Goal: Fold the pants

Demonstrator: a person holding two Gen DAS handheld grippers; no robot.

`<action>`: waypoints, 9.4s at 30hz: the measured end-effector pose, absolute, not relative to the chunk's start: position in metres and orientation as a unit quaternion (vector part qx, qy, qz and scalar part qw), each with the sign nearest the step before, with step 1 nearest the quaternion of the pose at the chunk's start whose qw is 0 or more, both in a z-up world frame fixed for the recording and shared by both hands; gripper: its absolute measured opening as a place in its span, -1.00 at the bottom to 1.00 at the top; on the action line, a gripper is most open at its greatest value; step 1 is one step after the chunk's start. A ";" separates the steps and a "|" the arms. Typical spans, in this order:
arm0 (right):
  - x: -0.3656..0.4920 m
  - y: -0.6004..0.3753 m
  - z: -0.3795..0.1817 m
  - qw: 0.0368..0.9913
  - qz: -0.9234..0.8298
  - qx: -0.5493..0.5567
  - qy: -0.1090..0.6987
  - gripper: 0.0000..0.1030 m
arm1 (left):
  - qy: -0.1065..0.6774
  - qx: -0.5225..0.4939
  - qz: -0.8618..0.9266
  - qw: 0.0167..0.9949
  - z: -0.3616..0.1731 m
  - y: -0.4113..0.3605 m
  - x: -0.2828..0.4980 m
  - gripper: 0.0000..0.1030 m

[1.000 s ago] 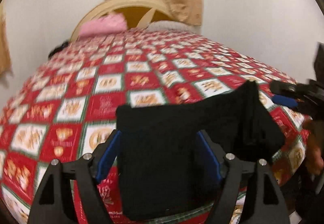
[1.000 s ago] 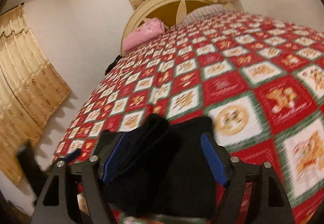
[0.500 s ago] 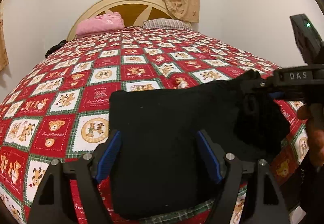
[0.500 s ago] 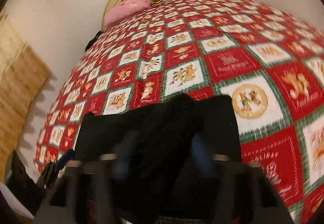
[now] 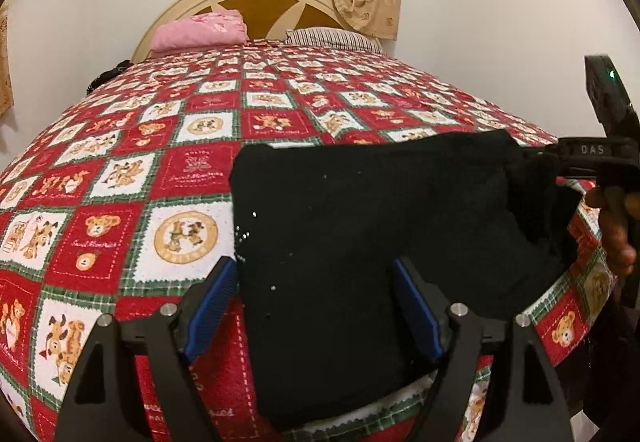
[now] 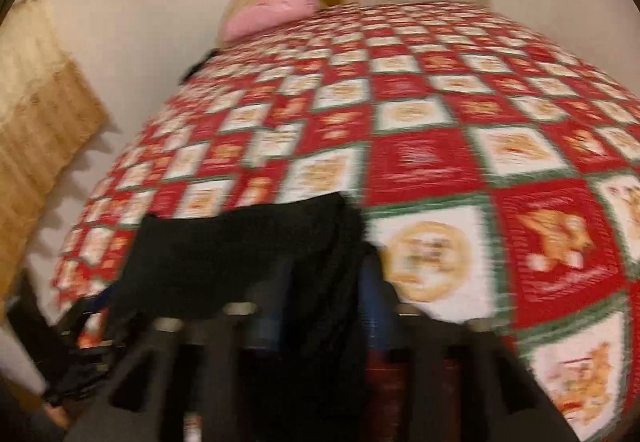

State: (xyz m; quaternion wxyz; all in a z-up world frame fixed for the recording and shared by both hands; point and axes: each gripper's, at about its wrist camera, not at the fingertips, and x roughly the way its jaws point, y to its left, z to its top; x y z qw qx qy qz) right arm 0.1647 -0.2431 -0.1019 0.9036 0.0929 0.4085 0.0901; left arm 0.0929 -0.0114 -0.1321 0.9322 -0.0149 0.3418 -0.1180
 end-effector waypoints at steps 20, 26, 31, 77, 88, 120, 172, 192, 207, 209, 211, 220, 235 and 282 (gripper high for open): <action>0.111 -0.228 -0.115 0.896 0.109 0.037 0.429 -0.05 | 0.364 -0.027 -0.108 0.925 -0.143 0.005 0.099 0.91; 0.105 -0.223 -0.086 0.924 0.087 0.014 0.373 -0.05 | 0.351 -0.014 -0.096 0.931 -0.135 0.006 0.093 0.91; 0.121 -0.210 -0.060 0.939 0.107 0.021 0.327 -0.05 | 0.353 -0.015 -0.086 0.931 -0.135 0.012 0.095 0.91; 0.062 -0.224 -0.099 0.937 0.122 0.016 0.326 -0.04 | 0.329 0.002 -0.105 0.938 -0.092 0.000 0.104 1.00; 0.074 -0.242 -0.118 0.906 0.143 0.119 0.380 -0.05 | 0.352 0.059 -0.207 0.911 -0.090 -0.119 0.162 1.00; 0.085 -0.181 -0.073 0.942 0.164 -0.006 0.293 0.05 | 0.347 0.044 -0.124 0.929 -0.093 -0.046 0.137 1.00; 0.148 -0.247 -0.137 0.897 0.149 0.152 0.386 0.13 | 0.416 -0.053 -0.149 0.896 -0.146 0.011 0.146 0.98; 0.127 -0.208 -0.083 0.916 0.195 0.091 0.339 -0.47 | 0.383 -0.132 -0.211 0.890 -0.129 0.036 0.129 -0.54; 0.224 -0.030 -0.082 0.866 0.346 0.040 0.357 -0.48 | 0.325 -0.151 -0.059 0.932 -0.093 0.178 0.097 -0.54; 0.233 -0.006 -0.088 0.860 0.360 0.033 0.360 -0.48 | 0.325 -0.151 -0.030 0.933 -0.095 0.199 0.093 -0.54; 0.242 0.014 -0.097 0.852 0.371 0.031 0.368 -0.48 | 0.332 -0.153 -0.007 0.931 -0.101 0.215 0.090 -0.54; 0.272 0.034 -0.139 0.836 0.354 0.035 0.418 -0.45 | 0.369 -0.120 0.052 0.920 -0.146 0.221 0.097 0.02; 0.279 0.021 -0.154 0.843 0.324 0.050 0.425 -0.06 | 0.355 -0.102 0.097 0.924 -0.151 0.228 0.091 0.72; 0.085 -0.032 -0.025 0.930 0.274 -0.029 0.243 0.35 | 0.260 -0.084 0.149 0.950 -0.061 0.171 -0.025 0.99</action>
